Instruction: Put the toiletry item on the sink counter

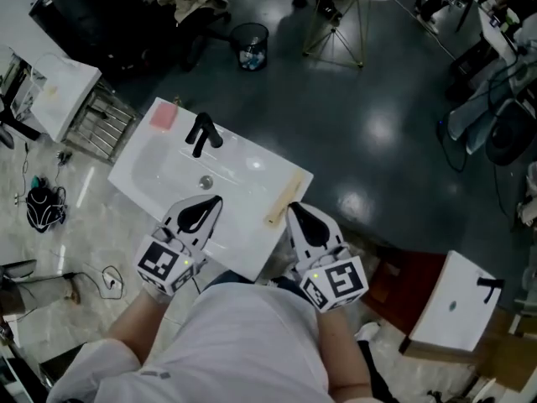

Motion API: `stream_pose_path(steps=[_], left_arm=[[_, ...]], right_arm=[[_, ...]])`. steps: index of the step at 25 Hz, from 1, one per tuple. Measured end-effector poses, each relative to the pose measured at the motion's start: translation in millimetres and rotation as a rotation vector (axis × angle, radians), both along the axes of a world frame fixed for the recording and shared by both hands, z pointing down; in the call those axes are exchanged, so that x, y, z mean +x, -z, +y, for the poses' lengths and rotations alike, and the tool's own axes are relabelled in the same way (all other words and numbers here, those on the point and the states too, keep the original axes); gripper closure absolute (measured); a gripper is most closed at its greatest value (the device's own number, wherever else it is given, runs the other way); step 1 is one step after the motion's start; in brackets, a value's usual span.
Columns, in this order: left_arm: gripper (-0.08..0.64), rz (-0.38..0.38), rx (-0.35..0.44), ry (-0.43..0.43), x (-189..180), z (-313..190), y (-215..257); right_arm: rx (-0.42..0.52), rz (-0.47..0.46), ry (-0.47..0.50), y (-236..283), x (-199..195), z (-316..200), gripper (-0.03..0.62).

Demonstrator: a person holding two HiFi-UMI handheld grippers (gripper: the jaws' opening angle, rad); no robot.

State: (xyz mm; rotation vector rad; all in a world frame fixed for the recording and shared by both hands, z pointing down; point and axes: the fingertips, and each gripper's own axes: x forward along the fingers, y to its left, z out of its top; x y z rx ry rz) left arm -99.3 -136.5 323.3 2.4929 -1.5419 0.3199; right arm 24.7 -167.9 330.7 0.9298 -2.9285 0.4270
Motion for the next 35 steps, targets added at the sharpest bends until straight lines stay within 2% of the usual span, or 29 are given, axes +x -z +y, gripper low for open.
stream_pose_path(steps=[5, 10, 13, 22, 29, 35], left_arm=[[0.543, 0.023, 0.032, 0.095, -21.9, 13.4, 17.0], [0.543, 0.092, 0.054, 0.213, -55.2, 28.9, 35.0], [0.543, 0.105, 0.061, 0.264, -67.7, 37.5, 41.5], [0.543, 0.093, 0.082, 0.309, -84.1, 50.9, 47.6], [0.543, 0.111, 0.081, 0.347, -93.7, 59.2, 39.9], [0.543, 0.102, 0.083, 0.347, -92.0, 57.0, 41.5]], right_arm=[[0.017, -0.012, 0.082, 17.2, -23.2, 2.6, 0.563], [0.036, -0.017, 0.153, 41.3, -51.0, 8.0, 0.563], [0.037, -0.023, 0.194, 52.6, -65.3, 14.1, 0.563], [0.053, -0.011, 0.311, 62.2, -96.1, 39.2, 0.562], [0.067, 0.012, 0.314, 61.4, -99.0, 41.6, 0.563], [0.042, 0.004, 0.297, 56.0, -94.9, 34.4, 0.563]])
